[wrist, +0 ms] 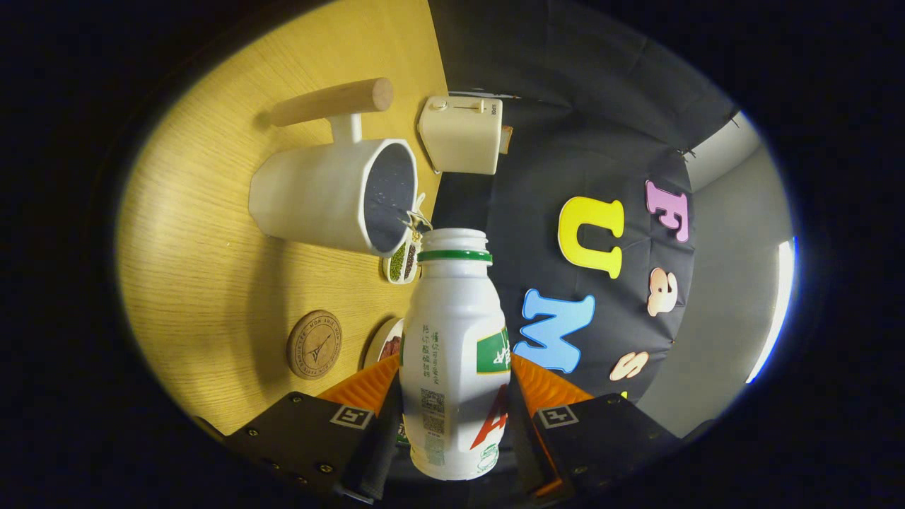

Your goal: Take the bottle from table, then pour the juice into the cup, finally place the bottle on the coaster

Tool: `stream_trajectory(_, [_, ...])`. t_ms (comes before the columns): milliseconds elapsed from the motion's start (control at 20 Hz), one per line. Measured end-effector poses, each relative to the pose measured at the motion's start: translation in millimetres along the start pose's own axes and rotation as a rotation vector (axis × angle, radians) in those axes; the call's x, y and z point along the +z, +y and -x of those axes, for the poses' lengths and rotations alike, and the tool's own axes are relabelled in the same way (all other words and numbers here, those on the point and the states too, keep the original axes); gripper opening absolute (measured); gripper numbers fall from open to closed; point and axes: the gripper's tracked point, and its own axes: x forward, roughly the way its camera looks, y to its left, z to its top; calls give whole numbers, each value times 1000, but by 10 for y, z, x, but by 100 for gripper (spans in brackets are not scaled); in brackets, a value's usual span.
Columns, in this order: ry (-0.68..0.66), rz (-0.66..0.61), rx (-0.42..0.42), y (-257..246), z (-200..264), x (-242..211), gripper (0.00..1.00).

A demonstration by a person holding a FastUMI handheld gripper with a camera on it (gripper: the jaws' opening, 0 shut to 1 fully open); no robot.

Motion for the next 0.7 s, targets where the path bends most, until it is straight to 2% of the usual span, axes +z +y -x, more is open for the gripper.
stream_trajectory(700, [5,77,-33,-129,-9,9,69])
